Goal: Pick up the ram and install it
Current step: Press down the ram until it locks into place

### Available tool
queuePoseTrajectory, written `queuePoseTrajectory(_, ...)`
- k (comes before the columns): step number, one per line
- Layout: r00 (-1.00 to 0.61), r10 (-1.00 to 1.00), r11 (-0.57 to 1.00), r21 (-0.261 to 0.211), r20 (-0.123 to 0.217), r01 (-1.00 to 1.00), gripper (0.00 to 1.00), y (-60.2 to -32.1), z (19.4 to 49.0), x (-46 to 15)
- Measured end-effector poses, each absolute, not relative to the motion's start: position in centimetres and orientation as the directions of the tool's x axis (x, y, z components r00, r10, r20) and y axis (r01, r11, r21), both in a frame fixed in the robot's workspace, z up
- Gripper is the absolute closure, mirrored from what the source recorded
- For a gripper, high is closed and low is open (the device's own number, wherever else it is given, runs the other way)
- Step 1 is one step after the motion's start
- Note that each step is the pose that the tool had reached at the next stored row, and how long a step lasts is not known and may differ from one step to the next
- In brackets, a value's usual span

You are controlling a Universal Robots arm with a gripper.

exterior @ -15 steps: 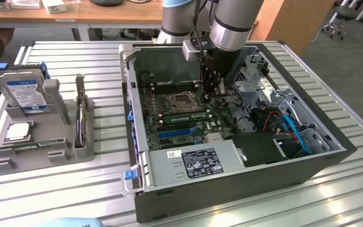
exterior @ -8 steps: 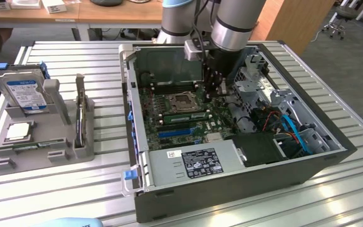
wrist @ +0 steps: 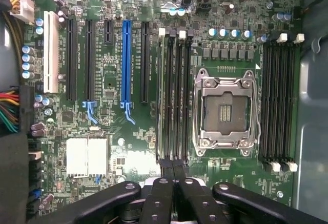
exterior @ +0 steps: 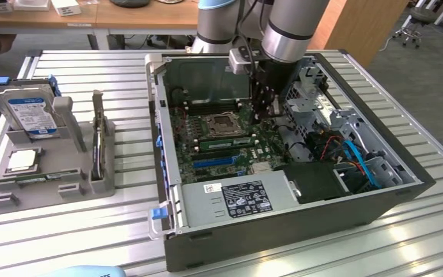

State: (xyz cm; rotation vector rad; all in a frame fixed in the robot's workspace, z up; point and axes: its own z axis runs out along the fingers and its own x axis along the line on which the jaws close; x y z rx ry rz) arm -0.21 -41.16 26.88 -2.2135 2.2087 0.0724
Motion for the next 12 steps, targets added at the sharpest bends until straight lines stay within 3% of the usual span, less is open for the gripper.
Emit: queuePoseTrajectory(12, 0.002, -0.999, -0.003, 0.023, -0.046, -1.0, 0.9, -41.16, 26.75, 0.07)
